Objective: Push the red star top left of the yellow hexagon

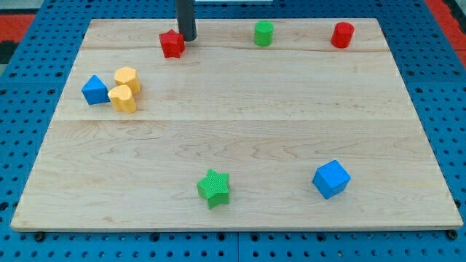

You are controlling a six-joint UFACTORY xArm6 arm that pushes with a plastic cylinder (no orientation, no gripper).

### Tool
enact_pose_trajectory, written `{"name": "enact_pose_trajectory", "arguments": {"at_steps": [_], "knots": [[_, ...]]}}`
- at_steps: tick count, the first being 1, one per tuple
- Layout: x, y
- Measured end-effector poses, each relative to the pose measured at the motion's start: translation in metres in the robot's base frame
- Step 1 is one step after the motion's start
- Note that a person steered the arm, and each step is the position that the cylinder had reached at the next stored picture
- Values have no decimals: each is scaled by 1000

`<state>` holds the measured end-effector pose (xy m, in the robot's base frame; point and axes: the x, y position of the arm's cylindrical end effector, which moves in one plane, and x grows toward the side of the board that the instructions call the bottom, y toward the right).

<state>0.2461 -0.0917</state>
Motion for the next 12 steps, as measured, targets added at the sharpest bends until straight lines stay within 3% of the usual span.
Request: {"name": "enact_pose_trajectory", "arguments": {"at_steps": [4, 6, 12], "knots": [[32, -65], [50, -134], [50, -132]]}}
